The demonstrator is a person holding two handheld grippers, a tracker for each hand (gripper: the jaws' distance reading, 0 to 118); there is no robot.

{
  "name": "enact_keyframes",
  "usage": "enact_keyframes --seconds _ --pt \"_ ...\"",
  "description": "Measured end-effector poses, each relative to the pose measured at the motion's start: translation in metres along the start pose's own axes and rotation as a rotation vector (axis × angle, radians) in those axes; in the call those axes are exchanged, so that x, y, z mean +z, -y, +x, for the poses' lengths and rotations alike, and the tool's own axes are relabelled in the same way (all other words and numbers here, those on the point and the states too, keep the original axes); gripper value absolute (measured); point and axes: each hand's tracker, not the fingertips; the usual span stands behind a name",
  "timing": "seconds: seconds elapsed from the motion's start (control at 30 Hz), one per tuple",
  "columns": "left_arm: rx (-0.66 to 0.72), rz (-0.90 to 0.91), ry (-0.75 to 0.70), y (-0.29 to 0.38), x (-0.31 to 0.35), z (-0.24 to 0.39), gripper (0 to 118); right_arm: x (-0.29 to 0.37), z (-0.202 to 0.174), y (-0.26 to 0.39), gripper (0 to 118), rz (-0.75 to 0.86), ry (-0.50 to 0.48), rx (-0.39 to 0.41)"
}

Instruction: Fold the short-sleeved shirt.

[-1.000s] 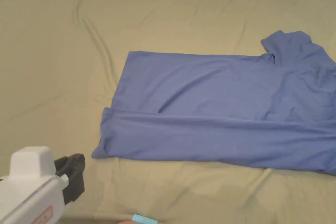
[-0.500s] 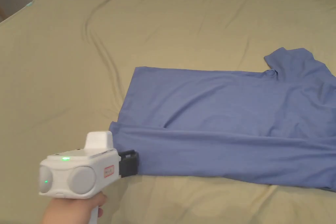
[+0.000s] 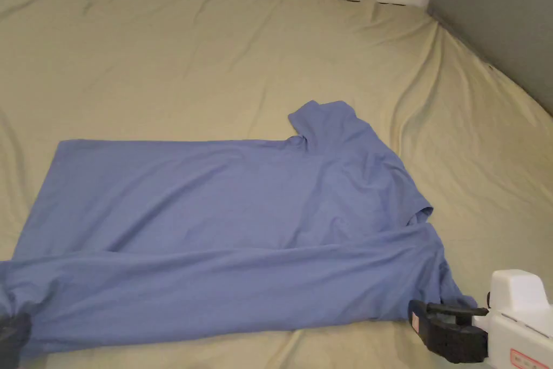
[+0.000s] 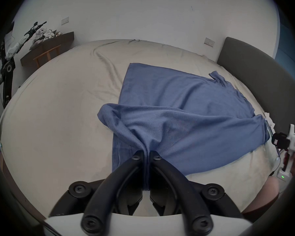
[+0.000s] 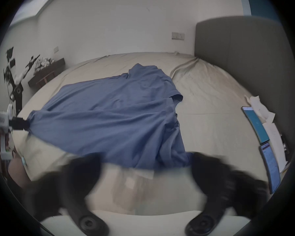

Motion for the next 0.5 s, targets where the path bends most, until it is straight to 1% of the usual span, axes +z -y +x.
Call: enact_keyframes --seconds 0.03,0.07,0.1,0.13,0.2,0.27,0.3,0.33,0.4,0.43,0.47,0.5 --pt "-0.007 -0.002 -0.002 0.001 -0.001 0.001 4 -0.008 0.006 -0.003 116 0.019 0.013 -0.001" --pt "-0.012 -0.003 -0.006 0.002 -0.001 0.003 4 -0.019 0.010 -0.008 115 0.026 0.025 -0.027" --pt "0.007 -0.010 0.012 0.004 -0.002 0.004 4 -0.029 0.014 -0.012 115 0.010 0.075 -0.030" --pt "0.010 -0.011 0.010 0.002 -0.002 0.007 4 -0.038 0.019 -0.014 112 -0.011 0.095 -0.038" --pt "0.015 -0.014 0.012 0.004 -0.002 0.008 4 -0.055 0.027 0.000 103 -0.065 0.099 -0.084" --pt "0.017 -0.022 0.015 0.003 -0.003 0.007 4 -0.068 0.034 0.010 102 -0.126 0.088 -0.116" --pt "0.026 -0.024 0.019 0.003 -0.003 0.005 4 -0.063 0.029 0.003 94 -0.107 0.084 -0.102" --pt "0.034 -0.025 0.024 0.004 -0.003 0.004 4 -0.057 0.024 0.001 90 -0.095 0.094 -0.090" --pt "0.036 -0.030 0.027 0.004 -0.005 0.004 4 -0.054 0.018 0.001 82 -0.092 0.073 -0.079" --pt "0.033 -0.033 0.025 0.005 -0.006 0.005 4 -0.054 0.011 -0.001 77 -0.096 0.101 -0.061" --pt "0.028 -0.039 0.016 0.005 -0.007 0.008 4 -0.053 0.006 -0.004 69 -0.107 0.099 -0.043" --pt "0.022 -0.043 0.013 0.005 -0.007 0.010 4 -0.052 0.002 -0.006 55 -0.110 0.102 -0.020"
